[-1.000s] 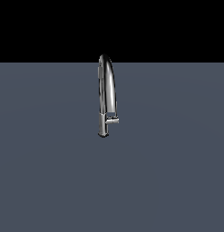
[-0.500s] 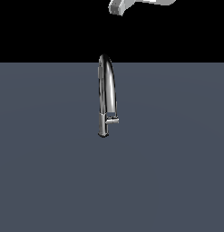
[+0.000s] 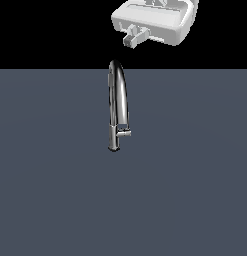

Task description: Turn on the faucet by rotating a designated handle.

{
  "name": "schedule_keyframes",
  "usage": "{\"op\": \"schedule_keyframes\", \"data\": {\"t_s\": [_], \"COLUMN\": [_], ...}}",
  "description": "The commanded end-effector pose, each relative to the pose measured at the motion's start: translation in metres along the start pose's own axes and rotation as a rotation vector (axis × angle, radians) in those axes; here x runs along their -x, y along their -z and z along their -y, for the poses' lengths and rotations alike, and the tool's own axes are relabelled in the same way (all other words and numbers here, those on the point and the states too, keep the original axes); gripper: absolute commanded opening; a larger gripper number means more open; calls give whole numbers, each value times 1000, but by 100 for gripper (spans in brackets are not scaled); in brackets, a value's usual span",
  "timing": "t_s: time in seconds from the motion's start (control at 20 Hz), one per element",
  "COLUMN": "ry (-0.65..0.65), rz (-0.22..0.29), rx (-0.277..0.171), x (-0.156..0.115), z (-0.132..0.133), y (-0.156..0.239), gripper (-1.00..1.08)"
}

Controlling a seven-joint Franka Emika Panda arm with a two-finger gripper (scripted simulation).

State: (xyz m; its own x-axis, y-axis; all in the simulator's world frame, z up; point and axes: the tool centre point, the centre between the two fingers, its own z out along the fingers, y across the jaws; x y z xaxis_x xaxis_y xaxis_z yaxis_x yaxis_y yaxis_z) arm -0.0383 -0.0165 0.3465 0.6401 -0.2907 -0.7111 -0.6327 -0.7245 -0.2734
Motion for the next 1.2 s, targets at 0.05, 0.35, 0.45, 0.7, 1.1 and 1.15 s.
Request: {"op": "schedule_keyframes", "data": {"t_s": [0.05, 0.35, 0.45, 0.7, 1.1, 1.15], "ry": [-48, -134, -164, -243, -374, -388], "rz": [62, 171, 210, 310, 473, 490], "rx": [-53, -148, -181, -268, -410, -425], "x": [-24, -65, -80, -116, -171, -176], "z": [3, 6, 7, 7, 5, 5], "y": [-4, -15, -20, -35, -67, -71], "gripper": [-100, -100, -100, -100, -100, -100]}}
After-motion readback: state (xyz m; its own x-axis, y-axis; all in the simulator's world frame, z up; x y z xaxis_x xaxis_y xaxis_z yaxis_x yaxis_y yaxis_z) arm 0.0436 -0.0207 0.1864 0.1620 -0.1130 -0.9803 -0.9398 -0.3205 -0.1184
